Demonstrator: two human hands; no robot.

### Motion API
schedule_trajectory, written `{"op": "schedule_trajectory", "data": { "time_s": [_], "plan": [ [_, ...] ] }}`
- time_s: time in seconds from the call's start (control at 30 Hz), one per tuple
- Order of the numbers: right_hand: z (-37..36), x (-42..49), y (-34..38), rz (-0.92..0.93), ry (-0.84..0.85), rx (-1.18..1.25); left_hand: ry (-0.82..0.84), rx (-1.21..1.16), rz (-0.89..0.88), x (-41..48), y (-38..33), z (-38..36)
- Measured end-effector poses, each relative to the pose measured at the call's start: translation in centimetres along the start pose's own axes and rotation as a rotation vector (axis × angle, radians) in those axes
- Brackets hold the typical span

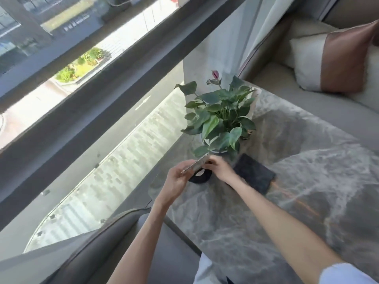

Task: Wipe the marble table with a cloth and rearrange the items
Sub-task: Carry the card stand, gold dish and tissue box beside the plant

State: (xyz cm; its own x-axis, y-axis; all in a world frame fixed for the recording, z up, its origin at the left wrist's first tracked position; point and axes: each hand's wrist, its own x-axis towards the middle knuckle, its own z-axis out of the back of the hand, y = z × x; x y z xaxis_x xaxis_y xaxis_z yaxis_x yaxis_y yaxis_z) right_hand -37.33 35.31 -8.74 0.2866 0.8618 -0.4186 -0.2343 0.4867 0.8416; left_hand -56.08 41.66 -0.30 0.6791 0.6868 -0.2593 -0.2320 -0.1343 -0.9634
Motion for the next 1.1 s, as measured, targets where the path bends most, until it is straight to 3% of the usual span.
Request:
{"op": "schedule_trajectory", "data": {
  "time_s": [0.27, 0.53, 0.73, 0.87, 1.1],
  "plan": [
    [-0.8, -0.4, -0.5, -0.068, -0.044, 0.017, 0.011, -0.011, 0.068, 1.2, 1.7, -1.0],
    [-3.8, -1.2, -3.2, -0.141, -0.158, -0.245, -0.081, 0.169, 0.068, 0.5, 2.1, -2.4],
    [-3.0, -0.2, -3.3, -0.122, 0.08, -0.358, -0.095, 0.204, 0.052, 0.3, 2.4, -3.1],
    [-4.8, -0.4, -4.3, -0.125, -0.005, -0.474, 0.004, 0.228, -0.025, 0.2, 1.6, -3.2],
    [-5.1, 0.8, -2.2, -0.094, -0.139, -0.311, 0.014, 0.263, -0.058, 1.5, 1.6, -2.4]
  ]
}}
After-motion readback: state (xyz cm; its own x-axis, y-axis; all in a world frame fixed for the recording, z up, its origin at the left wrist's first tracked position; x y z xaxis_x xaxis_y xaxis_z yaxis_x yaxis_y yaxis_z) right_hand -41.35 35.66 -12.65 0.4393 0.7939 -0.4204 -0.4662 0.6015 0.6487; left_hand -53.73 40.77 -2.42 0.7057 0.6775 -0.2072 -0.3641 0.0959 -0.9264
